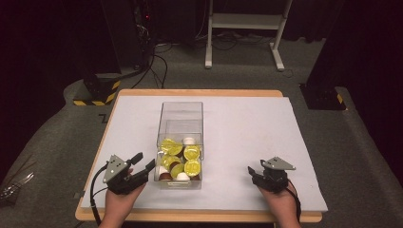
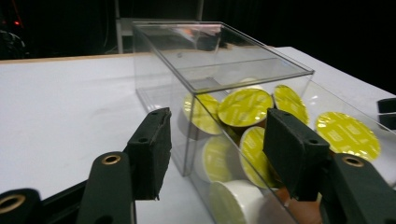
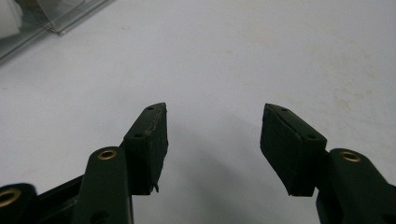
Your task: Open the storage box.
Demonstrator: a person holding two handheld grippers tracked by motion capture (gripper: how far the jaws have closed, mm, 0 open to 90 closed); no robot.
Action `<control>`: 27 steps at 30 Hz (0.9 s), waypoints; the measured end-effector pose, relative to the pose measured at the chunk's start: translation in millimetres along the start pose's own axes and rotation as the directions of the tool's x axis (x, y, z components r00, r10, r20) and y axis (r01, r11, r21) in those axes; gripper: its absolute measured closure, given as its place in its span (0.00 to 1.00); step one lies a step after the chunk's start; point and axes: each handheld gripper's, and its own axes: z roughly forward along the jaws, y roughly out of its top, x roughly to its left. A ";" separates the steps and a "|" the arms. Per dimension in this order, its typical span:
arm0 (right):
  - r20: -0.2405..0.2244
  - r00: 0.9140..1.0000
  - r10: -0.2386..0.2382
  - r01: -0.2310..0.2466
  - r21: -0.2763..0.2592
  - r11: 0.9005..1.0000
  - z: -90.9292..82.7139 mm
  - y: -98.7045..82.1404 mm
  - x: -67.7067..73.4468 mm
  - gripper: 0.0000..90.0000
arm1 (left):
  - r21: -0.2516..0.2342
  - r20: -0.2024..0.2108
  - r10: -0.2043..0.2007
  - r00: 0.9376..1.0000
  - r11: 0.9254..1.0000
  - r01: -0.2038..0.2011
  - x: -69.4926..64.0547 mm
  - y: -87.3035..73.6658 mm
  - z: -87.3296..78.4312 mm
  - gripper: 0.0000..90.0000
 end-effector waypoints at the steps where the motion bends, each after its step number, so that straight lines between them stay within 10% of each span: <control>1: -0.004 1.000 -0.004 0.004 -0.007 1.000 -0.8 0.8 0.9 0.46 | 0.000 0.000 0.000 1.000 1.000 0.000 0.0 0.0 0.0 0.46; 27: -0.044 0.996 -0.073 0.069 -0.089 0.994 -15.6 34.6 27.2 0.48 | 0.145 -0.141 0.063 0.988 0.988 -0.043 76.9 -25.1 23.8 0.33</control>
